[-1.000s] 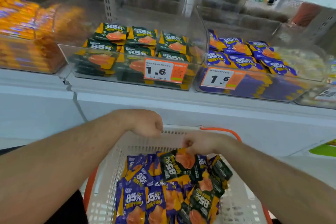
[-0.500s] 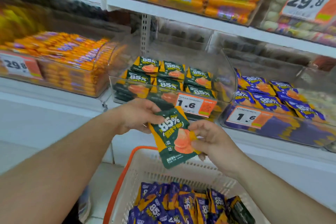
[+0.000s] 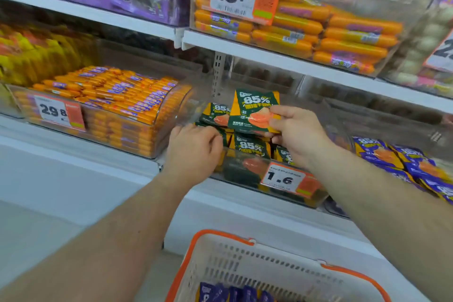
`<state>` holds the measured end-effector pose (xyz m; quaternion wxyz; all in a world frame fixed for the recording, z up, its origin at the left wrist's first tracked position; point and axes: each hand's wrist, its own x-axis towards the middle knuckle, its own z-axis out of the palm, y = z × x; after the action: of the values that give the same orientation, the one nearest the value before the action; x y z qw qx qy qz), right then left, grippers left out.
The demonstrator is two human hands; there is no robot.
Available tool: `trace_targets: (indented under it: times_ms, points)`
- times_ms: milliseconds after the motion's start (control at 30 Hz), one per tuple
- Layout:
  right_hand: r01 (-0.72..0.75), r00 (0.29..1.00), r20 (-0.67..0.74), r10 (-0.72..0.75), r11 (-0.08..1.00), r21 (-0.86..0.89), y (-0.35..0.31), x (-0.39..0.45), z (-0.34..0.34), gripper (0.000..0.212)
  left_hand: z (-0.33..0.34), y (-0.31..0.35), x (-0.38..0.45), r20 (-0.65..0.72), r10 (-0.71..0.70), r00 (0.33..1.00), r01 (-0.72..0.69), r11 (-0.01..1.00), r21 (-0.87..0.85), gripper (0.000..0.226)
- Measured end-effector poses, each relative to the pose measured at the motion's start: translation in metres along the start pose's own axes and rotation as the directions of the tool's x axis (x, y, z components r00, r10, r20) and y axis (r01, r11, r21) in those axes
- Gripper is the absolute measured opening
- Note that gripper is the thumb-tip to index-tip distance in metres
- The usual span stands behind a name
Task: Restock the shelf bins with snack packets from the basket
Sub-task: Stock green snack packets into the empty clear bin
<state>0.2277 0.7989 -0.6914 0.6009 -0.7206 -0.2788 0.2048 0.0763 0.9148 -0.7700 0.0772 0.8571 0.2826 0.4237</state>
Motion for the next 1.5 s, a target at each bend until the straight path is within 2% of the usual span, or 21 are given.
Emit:
trace_targets:
  times_ms: [167, 300, 367, 400, 467, 500, 600, 700, 867, 933, 1033, 1100, 1167, 1233, 1267, 1300, 1367, 1467, 1500]
  points:
    - [-0.098, 0.995, -0.002, 0.099, 0.993, -0.062, 0.009, 0.071, 0.053, 0.040, 0.015, -0.001, -0.003, -0.066, -0.040, 0.997, 0.044, 0.997, 0.061, 0.038]
    - [-0.153, 0.988, -0.023, 0.151, 0.980, -0.124, 0.021, 0.105, 0.086, 0.032, 0.013, 0.008, 0.001, -0.089, -0.082, 0.993, 0.089, 0.993, 0.077, 0.032]
    - [-0.103, 0.994, 0.001, 0.107, 0.956, -0.274, 0.027, 0.117, 0.095, 0.022, 0.012, 0.011, 0.002, -0.086, -0.099, 0.991, 0.106, 0.991, 0.081, 0.032]
    - [-0.047, 0.998, 0.026, 0.064, 0.902, -0.429, 0.031, 0.123, 0.098, 0.022, 0.012, 0.012, 0.003, -0.087, -0.109, 0.990, 0.116, 0.990, 0.085, 0.032]
    - [0.054, 0.997, 0.076, 0.002, 0.687, -0.725, 0.032, 0.127, 0.103, 0.036, 0.014, 0.012, 0.003, -0.088, -0.119, 0.989, 0.127, 0.987, 0.099, 0.033]
    - [0.082, 0.995, 0.099, -0.003, 0.588, -0.804, 0.032, 0.127, 0.106, 0.042, 0.015, 0.012, 0.002, -0.085, -0.124, 0.989, 0.132, 0.986, 0.106, 0.034]
    - [0.140, 0.987, 0.160, 0.020, 0.384, -0.913, 0.037, 0.131, 0.116, 0.065, 0.016, 0.013, 0.003, -0.105, -0.127, 0.986, 0.138, 0.984, 0.108, 0.035]
    - [0.151, 0.984, 0.172, 0.054, 0.277, -0.949, 0.043, 0.134, 0.119, 0.088, 0.015, 0.013, 0.003, -0.109, -0.128, 0.986, 0.140, 0.985, 0.104, 0.036]
    - [0.140, 0.989, 0.148, 0.024, 0.205, -0.969, 0.045, 0.134, 0.117, 0.089, 0.013, 0.012, 0.002, -0.069, -0.108, 0.992, 0.115, 0.987, 0.111, 0.036]
    - [0.155, 0.985, 0.168, 0.046, 0.208, -0.966, 0.044, 0.134, 0.117, 0.091, 0.008, 0.014, 0.004, -0.035, -0.124, 0.992, 0.127, 0.986, 0.110, 0.036]
    - [0.146, 0.983, 0.171, 0.065, 0.287, -0.947, 0.039, 0.128, 0.108, 0.095, 0.002, 0.021, 0.009, 0.117, -0.185, 0.976, 0.176, 0.981, 0.086, 0.036]
    - [0.138, 0.989, 0.148, -0.005, 0.398, -0.907, 0.029, 0.114, 0.097, 0.086, -0.001, 0.027, 0.010, 0.151, -0.201, 0.968, 0.195, 0.979, 0.057, 0.029]
    - [0.167, 0.985, 0.117, -0.126, 0.535, -0.828, 0.019, 0.090, 0.083, 0.062, -0.003, 0.034, 0.008, 0.142, -0.186, 0.972, 0.182, 0.983, 0.038, 0.020]
    - [0.258, 0.950, 0.055, -0.309, 0.669, -0.697, 0.012, 0.055, 0.066, 0.020, -0.005, 0.048, 0.003, 0.103, -0.122, 0.987, 0.125, 0.992, -0.023, 0.009]
    - [0.330, 0.910, 0.019, -0.414, 0.697, -0.637, 0.011, 0.036, 0.055, 0.007, -0.004, 0.057, -0.001, 0.073, -0.073, 0.995, 0.078, 0.994, -0.070, 0.003]
    - [0.393, 0.863, -0.030, -0.504, 0.708, -0.587, 0.012, 0.015, 0.042, 0.013, -0.003, 0.066, -0.006, 0.059, -0.040, 0.997, 0.047, 0.992, -0.114, 0.008]
    - [0.456, 0.805, -0.141, -0.576, 0.753, -0.475, 0.022, -0.020, 0.016, 0.018, 0.000, 0.087, -0.020, 0.070, 0.050, 0.996, -0.035, 0.979, -0.202, 0.013]
    - [0.471, 0.788, -0.245, -0.565, 0.809, -0.352, 0.054, -0.057, -0.019, 0.023, 0.012, 0.113, -0.047, 0.073, 0.251, 0.965, -0.229, 0.946, -0.229, 0.012]
    - [0.448, 0.803, -0.260, -0.535, 0.832, -0.327, 0.068, -0.066, -0.030, 0.025, 0.017, 0.119, -0.056, 0.123, 0.308, 0.944, -0.273, 0.932, -0.237, 0.013]
